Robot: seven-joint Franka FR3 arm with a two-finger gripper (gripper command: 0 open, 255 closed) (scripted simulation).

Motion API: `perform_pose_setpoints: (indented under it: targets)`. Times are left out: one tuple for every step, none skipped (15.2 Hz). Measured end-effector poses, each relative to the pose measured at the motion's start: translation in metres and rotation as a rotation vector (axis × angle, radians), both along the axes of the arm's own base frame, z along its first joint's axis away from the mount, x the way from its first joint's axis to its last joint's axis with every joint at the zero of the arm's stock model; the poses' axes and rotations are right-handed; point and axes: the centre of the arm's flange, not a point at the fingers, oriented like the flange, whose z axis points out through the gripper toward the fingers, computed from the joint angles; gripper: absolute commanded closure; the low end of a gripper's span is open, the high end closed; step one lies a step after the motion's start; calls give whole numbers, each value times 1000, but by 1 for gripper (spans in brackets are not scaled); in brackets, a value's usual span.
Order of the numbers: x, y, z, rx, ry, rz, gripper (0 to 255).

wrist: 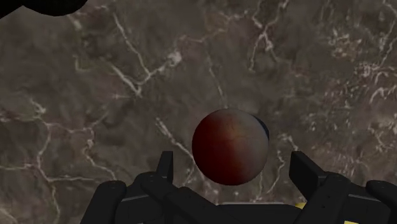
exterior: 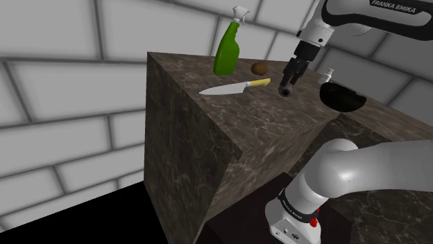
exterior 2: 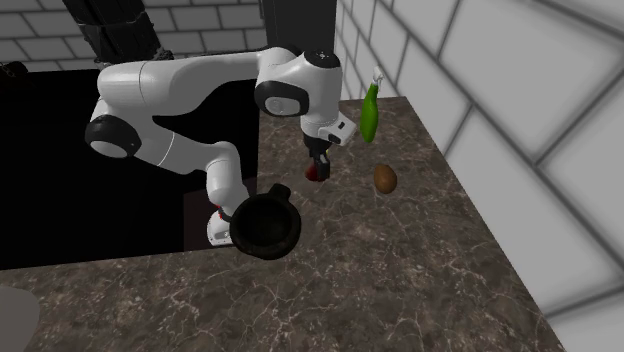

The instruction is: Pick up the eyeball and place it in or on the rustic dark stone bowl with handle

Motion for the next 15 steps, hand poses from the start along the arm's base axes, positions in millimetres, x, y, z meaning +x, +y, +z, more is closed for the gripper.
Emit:
perform_pose_setpoints:
  targets:
    - [-1,0,-7,0,0,0,0]
    - [-1,1,-10,0,0,0,0]
    - [-1,1,-12,0,0,0,0]
    - [0,1,-13,0,0,0,0]
    - [0,1,-14,0,0,0,0]
    - [0,1,-14,0,0,0,0]
    - [0,1,-14,0,0,0,0]
    - [0,1,-14,0,0,0,0]
    - [0,1,-14,0,0,0,255]
    - [0,1,-14,0,0,0,255]
    - [0,1,-14,0,0,0,255]
    - [0,1,-14,0,0,0,255]
    - [0,1,-14,0,0,0,255]
    - [0,1,-14,0,0,0,255]
    - [0,1,-14,0,0,0,255]
